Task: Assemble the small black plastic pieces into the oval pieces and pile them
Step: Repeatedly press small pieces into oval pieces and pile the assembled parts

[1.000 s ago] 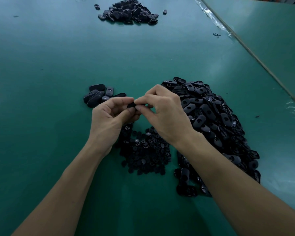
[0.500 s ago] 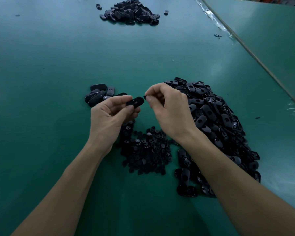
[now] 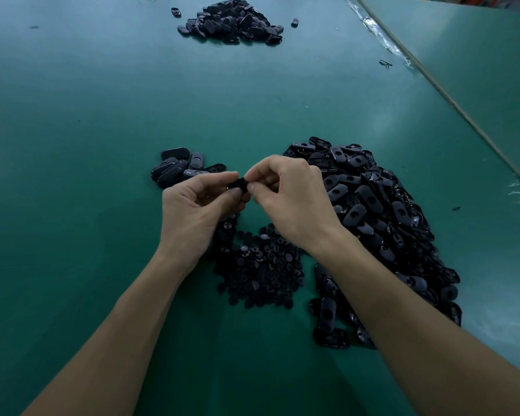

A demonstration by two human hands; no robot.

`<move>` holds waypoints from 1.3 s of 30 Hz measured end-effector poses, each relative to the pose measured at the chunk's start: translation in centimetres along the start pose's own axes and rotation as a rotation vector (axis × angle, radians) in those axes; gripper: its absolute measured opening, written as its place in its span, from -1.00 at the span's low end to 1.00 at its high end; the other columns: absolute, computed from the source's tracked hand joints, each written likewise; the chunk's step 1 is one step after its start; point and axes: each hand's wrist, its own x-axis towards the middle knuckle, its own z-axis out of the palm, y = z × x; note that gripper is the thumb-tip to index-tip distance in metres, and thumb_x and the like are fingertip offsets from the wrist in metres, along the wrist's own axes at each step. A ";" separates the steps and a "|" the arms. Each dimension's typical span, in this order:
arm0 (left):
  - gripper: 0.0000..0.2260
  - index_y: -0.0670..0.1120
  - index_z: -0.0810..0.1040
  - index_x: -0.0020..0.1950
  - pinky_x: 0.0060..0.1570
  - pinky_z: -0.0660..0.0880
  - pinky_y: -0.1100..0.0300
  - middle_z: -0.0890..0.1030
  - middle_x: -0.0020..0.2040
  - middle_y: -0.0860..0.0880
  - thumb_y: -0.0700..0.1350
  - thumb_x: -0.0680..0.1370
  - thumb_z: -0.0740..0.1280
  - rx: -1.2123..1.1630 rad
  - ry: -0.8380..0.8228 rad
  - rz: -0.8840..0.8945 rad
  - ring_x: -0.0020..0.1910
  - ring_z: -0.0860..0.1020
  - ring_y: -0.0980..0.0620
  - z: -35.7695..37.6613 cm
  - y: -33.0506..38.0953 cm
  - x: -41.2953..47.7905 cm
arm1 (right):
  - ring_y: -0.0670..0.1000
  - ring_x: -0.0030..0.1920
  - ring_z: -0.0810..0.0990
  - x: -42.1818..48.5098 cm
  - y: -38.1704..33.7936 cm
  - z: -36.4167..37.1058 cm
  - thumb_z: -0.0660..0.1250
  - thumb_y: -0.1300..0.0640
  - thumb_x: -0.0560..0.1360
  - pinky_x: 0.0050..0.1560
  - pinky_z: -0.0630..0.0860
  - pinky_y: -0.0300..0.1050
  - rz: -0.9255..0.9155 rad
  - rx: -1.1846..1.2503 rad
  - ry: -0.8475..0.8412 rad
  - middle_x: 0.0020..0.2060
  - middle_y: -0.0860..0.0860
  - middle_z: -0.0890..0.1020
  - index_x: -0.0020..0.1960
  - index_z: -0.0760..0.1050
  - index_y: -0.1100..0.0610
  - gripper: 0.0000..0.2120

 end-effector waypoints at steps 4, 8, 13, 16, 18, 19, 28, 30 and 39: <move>-0.81 -0.10 0.66 0.00 -0.14 0.62 0.28 0.74 -0.21 -0.01 -0.26 0.40 0.49 0.019 0.009 -0.006 -0.23 0.70 0.09 0.1 0.1 -0.1 | -0.27 -0.25 0.60 0.0 0.0 0.1 0.41 0.27 0.54 -0.13 0.49 -0.49 0.008 0.005 0.002 -0.27 -0.14 0.63 -0.01 0.67 0.13 -0.90; -0.79 -0.11 0.66 0.01 -0.14 0.61 0.29 0.73 -0.21 0.01 -0.37 0.47 0.45 0.059 0.009 -0.001 -0.24 0.69 0.09 -0.1 -0.1 0.0 | -0.32 -0.29 0.56 0.0 0.0 0.0 0.40 0.27 0.55 -0.17 0.45 -0.51 0.025 -0.011 -0.032 -0.28 -0.17 0.61 0.00 0.67 0.13 -0.89; -0.82 -0.11 0.67 0.02 -0.13 0.60 0.28 0.74 -0.17 0.01 -0.30 0.45 0.48 0.099 -0.009 0.020 -0.23 0.69 0.10 0.0 -0.2 -0.2 | -0.03 -0.10 0.64 0.0 -0.5 0.3 0.33 0.25 0.59 0.01 0.60 -0.13 -0.005 -0.136 -0.043 -0.12 0.01 0.68 0.05 0.65 0.12 -0.86; -0.80 -0.12 0.68 0.01 -0.13 0.61 0.27 0.74 -0.17 0.00 -0.38 0.49 0.45 0.155 -0.005 0.041 -0.23 0.69 0.10 -0.1 -0.3 -0.1 | 0.14 -0.03 0.63 -0.3 -0.9 1.0 0.27 0.25 0.60 0.03 0.59 0.07 0.010 -0.187 -0.042 -0.05 0.09 0.67 0.08 0.62 0.11 -0.83; -0.80 -0.15 0.68 0.01 -0.11 0.63 0.25 0.74 -0.13 -0.02 -0.40 0.49 0.45 0.190 -0.002 0.055 -0.20 0.70 0.08 -0.2 -0.3 -0.1 | 0.17 -0.03 0.63 -0.6 -1.1 1.4 0.27 0.26 0.59 0.03 0.58 0.09 0.008 -0.233 -0.028 -0.05 0.11 0.66 0.10 0.61 0.11 -0.82; -0.80 -0.15 0.68 0.01 -0.11 0.63 0.25 0.74 -0.12 -0.01 -0.40 0.49 0.45 0.206 -0.002 0.061 -0.19 0.70 0.09 -0.2 -0.3 -0.1 | 0.17 -0.03 0.63 -0.8 -1.1 1.6 0.28 0.26 0.59 0.03 0.58 0.08 0.005 -0.243 -0.020 -0.05 0.11 0.67 0.10 0.61 0.12 -0.83; -0.79 -0.01 0.66 -0.05 -0.12 0.61 0.29 0.73 -0.14 0.09 -0.33 0.49 0.49 0.280 0.003 0.103 -0.16 0.70 0.12 -0.2 -0.5 -0.1 | 0.18 0.00 0.65 -0.8 -1.2 1.2 0.29 0.26 0.59 0.05 0.62 0.09 0.033 -0.175 -0.042 -0.03 0.17 0.67 0.12 0.67 0.13 -0.80; -0.81 -0.02 0.65 -0.05 -0.15 0.59 0.32 0.73 -0.16 0.10 -0.31 0.50 0.49 0.281 -0.004 0.115 -0.19 0.69 0.15 -0.4 -0.5 -0.1 | 0.18 0.03 0.64 -0.6 -1.2 1.0 0.30 0.21 0.60 0.06 0.63 0.07 0.043 -0.149 -0.085 0.01 0.18 0.65 0.13 0.67 0.08 -0.80; -0.81 -0.07 0.59 -0.04 -0.23 0.57 0.33 0.71 -0.22 0.04 -0.36 0.52 0.44 0.156 -0.002 0.038 -0.27 0.69 0.11 -0.2 -0.6 0.2 | -0.07 0.08 0.61 0.4 0.0 -0.5 0.40 0.18 0.56 0.22 0.54 -0.13 -0.034 -0.163 -0.093 0.13 0.00 0.66 0.26 0.62 0.03 -0.72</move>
